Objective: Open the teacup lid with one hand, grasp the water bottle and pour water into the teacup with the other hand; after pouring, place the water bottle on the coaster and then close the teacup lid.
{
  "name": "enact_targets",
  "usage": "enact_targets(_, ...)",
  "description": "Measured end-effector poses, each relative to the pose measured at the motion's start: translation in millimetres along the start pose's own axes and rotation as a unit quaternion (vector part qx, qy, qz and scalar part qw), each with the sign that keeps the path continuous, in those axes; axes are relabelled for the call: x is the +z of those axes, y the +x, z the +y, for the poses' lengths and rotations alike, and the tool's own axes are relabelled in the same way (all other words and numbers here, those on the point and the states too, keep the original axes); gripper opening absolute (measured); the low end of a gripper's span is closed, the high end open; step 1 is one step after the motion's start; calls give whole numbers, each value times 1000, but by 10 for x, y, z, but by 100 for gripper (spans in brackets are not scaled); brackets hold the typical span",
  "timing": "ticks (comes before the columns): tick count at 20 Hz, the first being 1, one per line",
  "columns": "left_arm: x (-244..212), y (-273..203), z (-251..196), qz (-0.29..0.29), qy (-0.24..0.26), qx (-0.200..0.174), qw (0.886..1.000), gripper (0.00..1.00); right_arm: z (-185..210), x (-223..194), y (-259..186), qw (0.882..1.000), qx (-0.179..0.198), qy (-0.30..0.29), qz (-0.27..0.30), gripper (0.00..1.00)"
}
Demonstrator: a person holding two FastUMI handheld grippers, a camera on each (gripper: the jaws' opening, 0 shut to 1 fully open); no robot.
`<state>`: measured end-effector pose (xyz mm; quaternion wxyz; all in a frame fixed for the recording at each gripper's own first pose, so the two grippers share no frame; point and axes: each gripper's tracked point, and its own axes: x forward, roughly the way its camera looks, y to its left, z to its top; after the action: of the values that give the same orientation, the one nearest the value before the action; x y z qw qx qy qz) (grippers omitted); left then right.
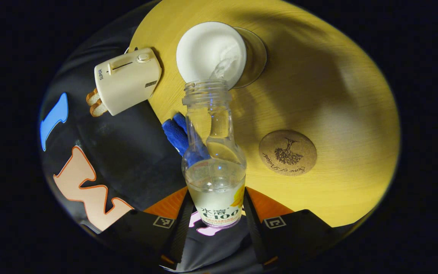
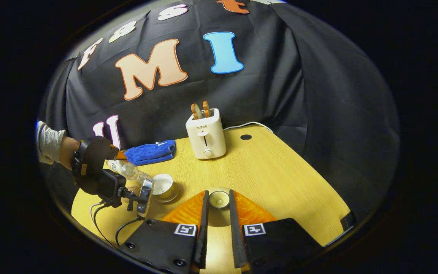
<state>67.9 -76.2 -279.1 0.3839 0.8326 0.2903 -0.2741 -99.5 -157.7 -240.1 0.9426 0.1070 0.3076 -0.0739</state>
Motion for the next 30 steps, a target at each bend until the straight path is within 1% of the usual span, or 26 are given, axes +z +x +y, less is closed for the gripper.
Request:
enact_targets(2,-37,-25,15,10,7,-3,1000,70,-5,-13,7,1000,1,0,1,31)
enact_targets(4,-68,-38,66,20,18,-3,1000,70,-13,-26,12,1000,4,2,2,33)
enact_targets(6,-54,-39,166,24,27,-2,999,70,-9,-32,28,1000,6,3,2,29)
enact_targets(7,-52,-58,167,26,32,-4,999,70,-5,-35,43,1000,9,4,2,29)
enact_targets(8,-39,-79,178,27,38,-4,999,70,6,-41,55,1000,10,3,2,33)
enact_targets(9,-32,-104,202,28,45,-3,999,70,-1,-32,54,1000,11,1,2,31)
enact_targets(11,-5,-123,246,30,52,0,998,70,-7,-35,68,1000,13,-1,1,31)
enact_targets(12,9,-128,262,30,55,1,998,70,-2,-32,65,1000,14,-2,1,34)
enact_targets(13,12,-138,291,33,60,2,998,70,1,-34,73,1000,15,-2,1,31)
enact_targets(15,15,-159,324,37,74,4,997,70,-12,-39,76,1000,16,-3,1,31)
enact_targets(19,-22,-181,349,50,84,2,995,70,-23,-40,104,1000,18,-1,0,31)
enact_targets(20,-29,-184,347,53,86,1,995,70,-29,-36,106,1000,18,-1,0,34)
enact_targets(21,-32,-188,357,54,87,1,995,70,-29,-38,109,1000,18,-1,1,31)
enact_targets(22,-28,-188,354,53,85,0,995,70,-27,-47,126,1000,18,-1,3,31)
enact_targets(23,-8,-187,344,48,79,0,996,70,-23,-47,127,1000,18,0,4,29)
enact_targets(24,17,-182,324,39,66,0,997,70,-9,-40,121,1000,20,0,5,31)
enact_targets(25,43,-185,300,31,46,-1,998,70,10,-39,123,1000,21,-1,5,31)
enact_targets(26,75,-181,266,22,21,-1,1000,70,20,-28,121,1000,23,-4,5,29)
enact_targets(27,89,-172,225,14,1,-3,1000,69,37,-14,124,1000,25,-8,5,31)
enact_targets(28,108,-162,183,7,-14,-5,1000,69,61,-6,123,1000,26,-12,6,29)
enact_targets(30,147,-157,95,-12,-47,-10,999,70,123,14,136,999,30,-19,8,29)
